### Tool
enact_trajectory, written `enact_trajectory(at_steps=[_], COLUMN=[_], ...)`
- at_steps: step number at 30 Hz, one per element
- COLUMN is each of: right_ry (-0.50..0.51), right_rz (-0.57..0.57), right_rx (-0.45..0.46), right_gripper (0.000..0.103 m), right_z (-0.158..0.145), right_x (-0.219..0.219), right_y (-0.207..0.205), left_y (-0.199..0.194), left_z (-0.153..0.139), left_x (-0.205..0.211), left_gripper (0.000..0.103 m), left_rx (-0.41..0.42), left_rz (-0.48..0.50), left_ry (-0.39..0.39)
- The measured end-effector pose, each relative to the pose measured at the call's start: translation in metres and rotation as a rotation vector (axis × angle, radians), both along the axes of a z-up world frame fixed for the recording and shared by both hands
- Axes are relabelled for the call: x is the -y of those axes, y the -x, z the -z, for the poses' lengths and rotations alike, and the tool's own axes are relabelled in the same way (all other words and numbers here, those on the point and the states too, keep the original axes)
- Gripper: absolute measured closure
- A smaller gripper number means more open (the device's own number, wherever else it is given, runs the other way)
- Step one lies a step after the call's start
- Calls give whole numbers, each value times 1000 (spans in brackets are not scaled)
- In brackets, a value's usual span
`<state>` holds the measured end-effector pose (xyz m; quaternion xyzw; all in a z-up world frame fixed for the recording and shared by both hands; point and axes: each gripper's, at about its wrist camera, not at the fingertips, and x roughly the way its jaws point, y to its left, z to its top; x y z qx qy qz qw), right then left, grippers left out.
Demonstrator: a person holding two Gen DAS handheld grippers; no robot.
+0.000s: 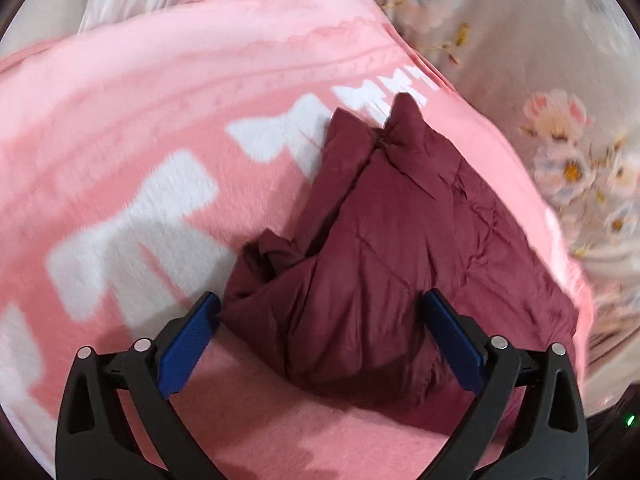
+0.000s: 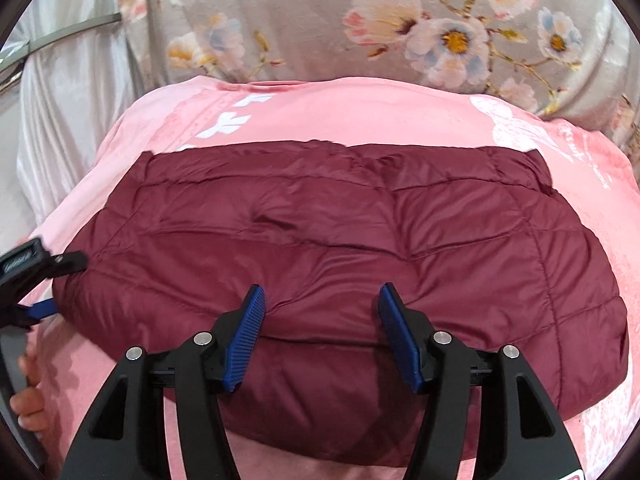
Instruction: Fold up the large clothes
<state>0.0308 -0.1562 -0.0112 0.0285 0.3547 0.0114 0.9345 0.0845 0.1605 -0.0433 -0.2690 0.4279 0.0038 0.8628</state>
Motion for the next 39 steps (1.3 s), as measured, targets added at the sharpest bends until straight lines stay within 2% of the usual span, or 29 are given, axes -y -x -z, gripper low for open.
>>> enact_trajectory(at_steps=[4, 6, 8, 9, 11, 13, 17, 19, 21, 22, 23, 25, 32, 34, 37, 39], right_ry=[-20, -28, -35, -43, -58, -75, -81, -102, -185, -189, -171, -152, -150, -181, -289, -288], right_rz=[-43, -70, -81, -86, -86, -88, -92, -83, -52, -46, -48, -50, -73, -74, -63, -45], right_rx=[9, -13, -30, -39, -59, -83, -94, -81, -34, -27, -34, -77, -132, -134, -121, -96], right_gripper=[61, 67, 71, 72, 72, 71, 71, 76, 78, 82, 95, 103, 103, 103, 103, 103], right_z=[-2, 3, 6, 7, 10, 13, 14, 9, -7, -11, -13, -7, 15, 16, 8, -2], right_x=[-7, -11, -12, -12, -11, -9, -10, -7, 8, 12, 14, 18, 13, 15, 32, 47], right_y=[5, 4, 1, -1, -4, -9, -10, -5, 10, 14, 18, 21, 19, 20, 29, 42], left_y=[-5, -6, -7, -7, -8, -4, 10, 20, 29, 34, 35, 37, 45, 45, 47, 45], left_z=[-4, -7, -13, -18, -36, -58, -115, -138, -154, -160, -163, -171, -182, -184, -185, -182], left_x=[11, 17, 25, 29, 43, 56, 98, 124, 140, 146, 149, 157, 190, 205, 228, 248], left_gripper=[5, 12, 35, 42, 60, 71, 84, 85, 85, 86, 86, 86, 86, 86, 86, 86], left_rx=[1, -1, 3, 10, 56, 111, 244, 300, 340, 352, 357, 366, 374, 374, 376, 366], left_rz=[37, 53, 77, 96, 137, 180, 337, 408, 461, 482, 492, 507, 572, 606, 649, 688], left_ry=[27, 52, 96, 100, 61, 13, 11, -15, -31, -28, -22, -9, -16, -15, -27, -34])
